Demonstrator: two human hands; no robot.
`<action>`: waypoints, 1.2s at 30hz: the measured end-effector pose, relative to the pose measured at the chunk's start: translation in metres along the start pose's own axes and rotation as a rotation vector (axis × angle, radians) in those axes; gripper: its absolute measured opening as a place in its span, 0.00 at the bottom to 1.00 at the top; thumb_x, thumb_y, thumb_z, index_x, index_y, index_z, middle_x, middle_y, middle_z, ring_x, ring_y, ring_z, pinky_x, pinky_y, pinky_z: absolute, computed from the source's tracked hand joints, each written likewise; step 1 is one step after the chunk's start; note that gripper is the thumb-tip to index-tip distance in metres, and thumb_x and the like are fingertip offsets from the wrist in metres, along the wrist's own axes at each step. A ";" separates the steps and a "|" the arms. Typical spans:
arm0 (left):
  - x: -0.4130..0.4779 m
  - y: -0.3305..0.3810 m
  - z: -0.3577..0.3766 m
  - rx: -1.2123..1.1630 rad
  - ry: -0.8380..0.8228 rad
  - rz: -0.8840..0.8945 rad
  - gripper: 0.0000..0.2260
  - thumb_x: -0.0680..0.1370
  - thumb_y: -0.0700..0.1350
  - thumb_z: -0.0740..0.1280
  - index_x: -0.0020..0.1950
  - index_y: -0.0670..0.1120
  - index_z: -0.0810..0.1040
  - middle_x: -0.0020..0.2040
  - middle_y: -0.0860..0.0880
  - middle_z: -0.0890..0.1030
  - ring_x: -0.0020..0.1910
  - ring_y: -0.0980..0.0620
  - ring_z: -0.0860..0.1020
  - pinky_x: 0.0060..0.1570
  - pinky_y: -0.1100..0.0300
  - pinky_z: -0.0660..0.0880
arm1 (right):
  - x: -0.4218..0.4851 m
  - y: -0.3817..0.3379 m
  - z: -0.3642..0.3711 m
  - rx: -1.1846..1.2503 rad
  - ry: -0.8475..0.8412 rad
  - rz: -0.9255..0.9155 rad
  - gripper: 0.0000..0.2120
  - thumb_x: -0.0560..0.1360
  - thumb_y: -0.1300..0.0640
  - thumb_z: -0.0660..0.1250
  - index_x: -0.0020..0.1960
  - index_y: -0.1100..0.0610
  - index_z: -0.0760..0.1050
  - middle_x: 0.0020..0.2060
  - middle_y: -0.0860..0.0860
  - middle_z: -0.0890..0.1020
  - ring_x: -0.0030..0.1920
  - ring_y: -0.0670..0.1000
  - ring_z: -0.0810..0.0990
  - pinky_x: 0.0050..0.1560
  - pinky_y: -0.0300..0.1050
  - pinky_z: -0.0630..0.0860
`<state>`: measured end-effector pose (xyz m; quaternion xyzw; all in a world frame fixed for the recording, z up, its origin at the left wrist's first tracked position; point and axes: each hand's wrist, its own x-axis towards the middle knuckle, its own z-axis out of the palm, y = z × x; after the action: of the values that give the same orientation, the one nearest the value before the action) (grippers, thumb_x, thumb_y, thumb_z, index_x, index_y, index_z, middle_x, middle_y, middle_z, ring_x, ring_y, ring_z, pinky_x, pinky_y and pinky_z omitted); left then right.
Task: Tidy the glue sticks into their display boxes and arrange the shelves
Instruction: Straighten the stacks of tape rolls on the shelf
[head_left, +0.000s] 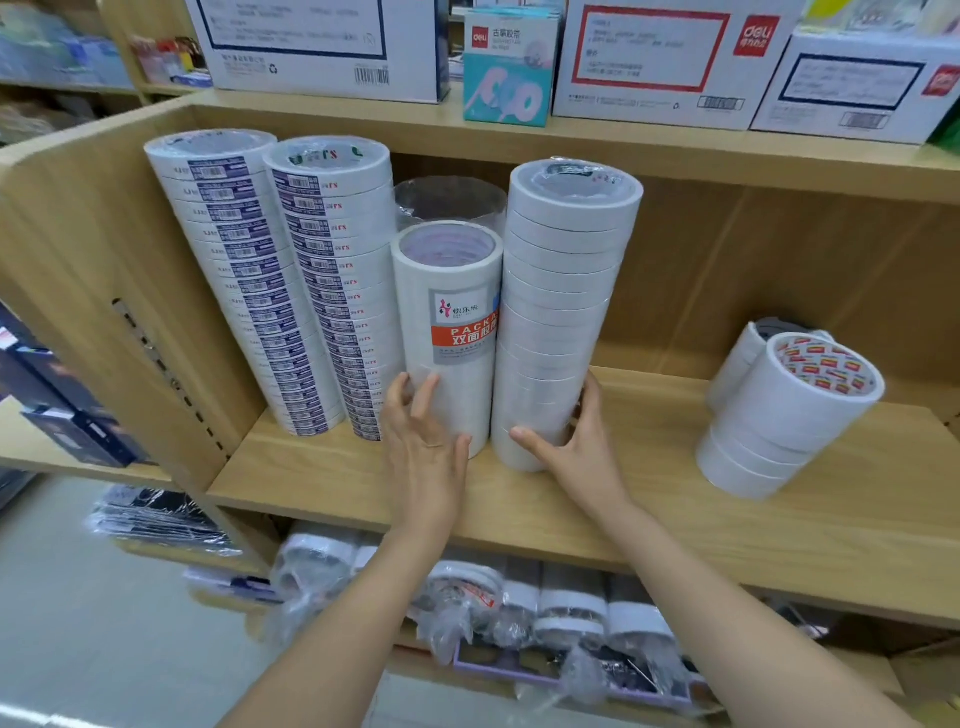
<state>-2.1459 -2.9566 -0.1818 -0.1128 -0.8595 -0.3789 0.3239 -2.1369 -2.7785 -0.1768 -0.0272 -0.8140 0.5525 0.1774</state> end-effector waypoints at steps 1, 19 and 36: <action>0.001 -0.001 0.001 0.004 -0.007 -0.006 0.42 0.66 0.35 0.78 0.72 0.49 0.57 0.71 0.37 0.62 0.70 0.42 0.64 0.71 0.50 0.63 | -0.001 -0.001 0.000 -0.004 0.003 -0.002 0.50 0.63 0.44 0.80 0.76 0.51 0.56 0.71 0.45 0.70 0.70 0.44 0.70 0.69 0.55 0.70; 0.015 0.019 0.005 0.010 -0.011 -0.260 0.42 0.70 0.49 0.78 0.74 0.35 0.59 0.68 0.36 0.65 0.68 0.38 0.66 0.70 0.46 0.64 | 0.018 0.009 -0.019 -0.001 0.061 0.028 0.52 0.60 0.41 0.79 0.75 0.48 0.54 0.71 0.46 0.69 0.71 0.46 0.68 0.71 0.55 0.68; -0.023 0.059 -0.009 -0.148 -0.010 -0.357 0.44 0.66 0.64 0.75 0.71 0.45 0.60 0.67 0.45 0.71 0.66 0.47 0.72 0.63 0.46 0.73 | -0.027 -0.001 -0.042 0.077 -0.118 -0.184 0.23 0.73 0.52 0.74 0.65 0.50 0.70 0.57 0.46 0.77 0.54 0.45 0.77 0.55 0.42 0.74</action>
<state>-2.0980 -2.9212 -0.1578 0.0160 -0.8373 -0.4919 0.2381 -2.0985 -2.7483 -0.1688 0.0871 -0.8001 0.5656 0.1798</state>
